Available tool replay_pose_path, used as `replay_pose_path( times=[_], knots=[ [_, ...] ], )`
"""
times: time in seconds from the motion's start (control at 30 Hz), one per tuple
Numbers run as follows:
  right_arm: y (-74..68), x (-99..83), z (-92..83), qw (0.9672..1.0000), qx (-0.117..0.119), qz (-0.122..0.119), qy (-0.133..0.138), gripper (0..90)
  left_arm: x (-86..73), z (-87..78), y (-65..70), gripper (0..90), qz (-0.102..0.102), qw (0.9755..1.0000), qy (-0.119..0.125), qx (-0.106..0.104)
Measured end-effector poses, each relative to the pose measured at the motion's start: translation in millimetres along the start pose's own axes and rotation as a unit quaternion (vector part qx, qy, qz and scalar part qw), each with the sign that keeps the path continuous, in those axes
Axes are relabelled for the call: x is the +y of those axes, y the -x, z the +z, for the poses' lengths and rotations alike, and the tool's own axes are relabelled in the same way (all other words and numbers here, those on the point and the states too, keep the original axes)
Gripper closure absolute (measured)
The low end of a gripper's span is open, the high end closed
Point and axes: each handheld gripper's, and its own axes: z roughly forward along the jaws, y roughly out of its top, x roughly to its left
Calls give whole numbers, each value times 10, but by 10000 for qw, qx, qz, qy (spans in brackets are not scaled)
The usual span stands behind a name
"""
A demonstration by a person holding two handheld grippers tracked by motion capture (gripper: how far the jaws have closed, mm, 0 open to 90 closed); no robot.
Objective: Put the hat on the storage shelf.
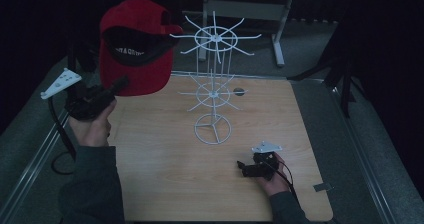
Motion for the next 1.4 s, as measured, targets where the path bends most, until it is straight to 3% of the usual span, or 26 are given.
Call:
replay_pose_path(
  times=[0.37,0.6,0.9,1.2,1.4],
  knots=[
    [0,0,0,10000,3,0,0,121,-52,-93,34,856,-64,9999,58,-111],
    [1,0,0,10000,1,-6,1,121,-100,-116,70,855,37,10000,22,-33],
    [1,0,0,10000,1,-5,1,121,-197,-93,119,855,40,9999,11,-93],
    [1,0,0,10000,2,-5,1,121,-296,-77,203,854,305,9995,20,3],
    [2,0,1,10000,-1,-17,8,121,-389,-83,173,854,282,9996,41,44]
  ],
)
